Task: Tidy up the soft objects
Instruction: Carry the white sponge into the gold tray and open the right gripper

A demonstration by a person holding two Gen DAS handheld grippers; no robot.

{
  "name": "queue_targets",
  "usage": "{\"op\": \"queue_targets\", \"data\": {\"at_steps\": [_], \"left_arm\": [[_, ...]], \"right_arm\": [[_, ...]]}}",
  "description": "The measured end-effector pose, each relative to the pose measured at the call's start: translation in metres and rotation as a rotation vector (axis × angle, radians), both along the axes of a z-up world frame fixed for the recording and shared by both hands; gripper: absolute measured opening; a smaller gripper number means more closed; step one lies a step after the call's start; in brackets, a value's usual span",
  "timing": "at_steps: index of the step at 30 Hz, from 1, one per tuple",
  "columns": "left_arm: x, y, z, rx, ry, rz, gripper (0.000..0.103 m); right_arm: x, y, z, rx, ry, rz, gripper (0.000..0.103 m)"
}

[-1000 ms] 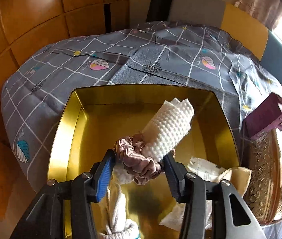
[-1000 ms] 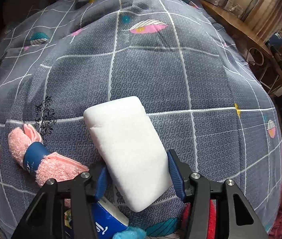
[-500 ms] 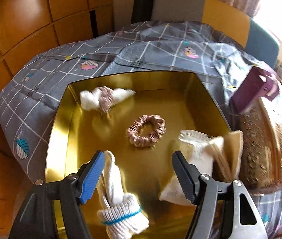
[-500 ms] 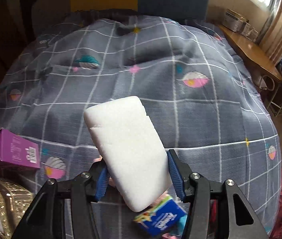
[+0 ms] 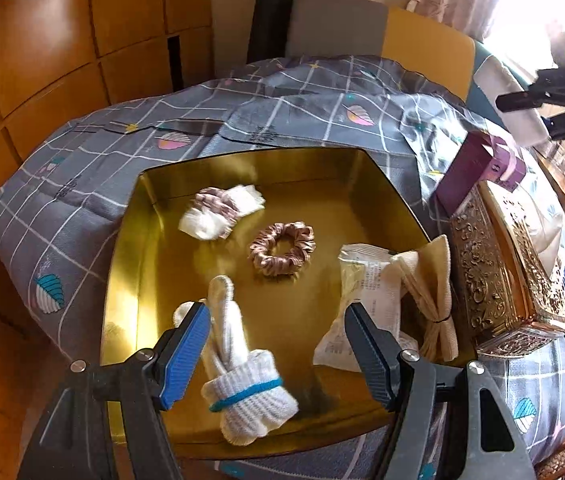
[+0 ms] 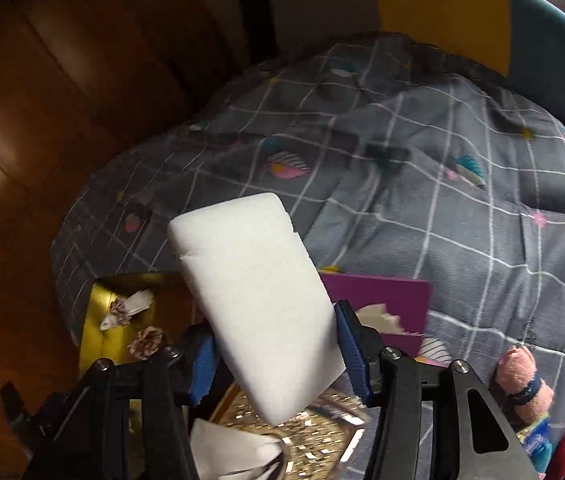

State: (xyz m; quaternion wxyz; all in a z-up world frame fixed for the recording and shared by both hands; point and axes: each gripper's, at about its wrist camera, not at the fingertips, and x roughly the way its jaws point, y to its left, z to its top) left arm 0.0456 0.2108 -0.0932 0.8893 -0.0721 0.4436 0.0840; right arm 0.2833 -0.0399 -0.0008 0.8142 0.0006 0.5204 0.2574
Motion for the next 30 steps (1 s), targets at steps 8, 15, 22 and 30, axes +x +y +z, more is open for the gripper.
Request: {"op": "queue_targets", "data": {"at_steps": [8, 15, 22, 30], "left_arm": [[-0.021, 0.013, 0.013, 0.029, -0.058, 0.057, 0.071], [-0.035, 0.020, 0.020, 0.052, -0.093, 0.076, 0.071], [-0.044, 0.025, 0.017, 0.035, -0.095, 0.087, 0.071], [-0.048, 0.026, 0.012, 0.044, -0.101, 0.093, 0.071]], "right_arm": [[-0.092, 0.076, -0.015, 0.030, 0.042, 0.286, 0.055], [-0.148, 0.126, -0.057, -0.057, 0.029, 0.401, 0.056], [-0.157, 0.162, -0.082, -0.049, 0.029, 0.353, 0.056], [-0.141, 0.172, -0.094, -0.015, 0.045, 0.174, 0.057]]}}
